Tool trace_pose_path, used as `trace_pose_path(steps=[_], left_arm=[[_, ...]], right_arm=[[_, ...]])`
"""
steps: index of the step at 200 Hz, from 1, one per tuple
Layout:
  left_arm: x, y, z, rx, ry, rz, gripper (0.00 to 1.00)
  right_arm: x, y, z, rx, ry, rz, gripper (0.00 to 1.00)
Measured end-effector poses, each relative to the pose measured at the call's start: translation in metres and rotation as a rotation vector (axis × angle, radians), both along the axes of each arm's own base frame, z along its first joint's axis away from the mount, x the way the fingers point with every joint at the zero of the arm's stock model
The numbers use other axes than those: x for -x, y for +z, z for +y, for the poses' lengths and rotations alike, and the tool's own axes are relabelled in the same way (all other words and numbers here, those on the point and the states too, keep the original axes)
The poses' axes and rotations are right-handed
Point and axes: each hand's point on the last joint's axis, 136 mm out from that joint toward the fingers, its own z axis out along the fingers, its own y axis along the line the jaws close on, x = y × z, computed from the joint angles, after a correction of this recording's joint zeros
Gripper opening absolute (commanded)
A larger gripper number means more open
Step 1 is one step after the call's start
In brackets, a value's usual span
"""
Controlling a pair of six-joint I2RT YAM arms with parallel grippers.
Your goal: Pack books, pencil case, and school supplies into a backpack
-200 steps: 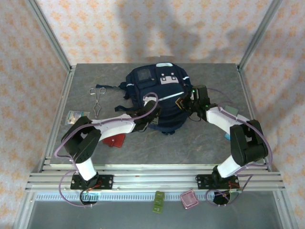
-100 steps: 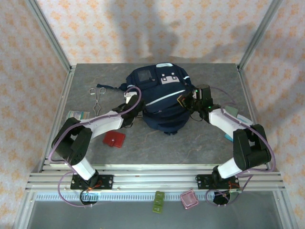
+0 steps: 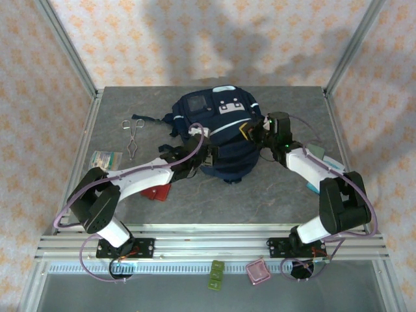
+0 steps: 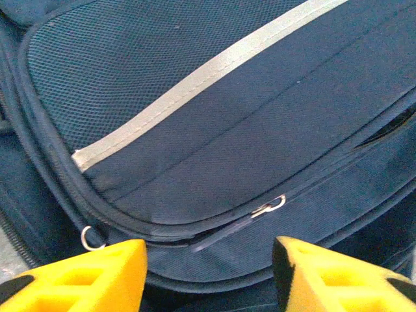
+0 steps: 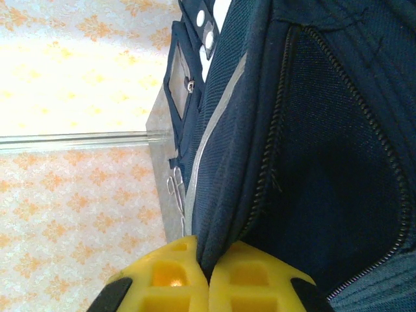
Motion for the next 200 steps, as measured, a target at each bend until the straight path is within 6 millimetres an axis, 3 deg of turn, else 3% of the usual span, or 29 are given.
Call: trace_pose_path(steps=[61, 79, 117, 148, 179, 200], left_arm=[[-0.008, -0.021, -0.011, 0.006, -0.007, 0.017, 0.65], [-0.01, -0.021, -0.012, 0.02, -0.003, 0.01, 0.41], [-0.01, -0.022, -0.017, 0.059, -0.054, 0.011, 0.3], [-0.009, -0.022, -0.021, 0.124, -0.097, 0.013, 0.36], [-0.001, -0.012, -0.014, 0.245, -0.127, -0.016, 0.33], [0.002, -0.003, -0.015, 0.31, -0.15, -0.033, 0.44]], right_arm=[[-0.005, 0.02, 0.005, -0.022, 0.013, -0.016, 0.0], [-0.007, 0.025, 0.005, -0.023, 0.013, -0.022, 0.0], [-0.011, 0.028, 0.002, -0.022, -0.001, -0.029, 0.0], [-0.012, 0.028, 0.001, -0.021, -0.006, -0.033, 0.0], [-0.012, 0.028, 0.001, -0.019, -0.003, -0.035, 0.0], [-0.012, 0.026, 0.002, -0.019, 0.0, -0.031, 0.0]])
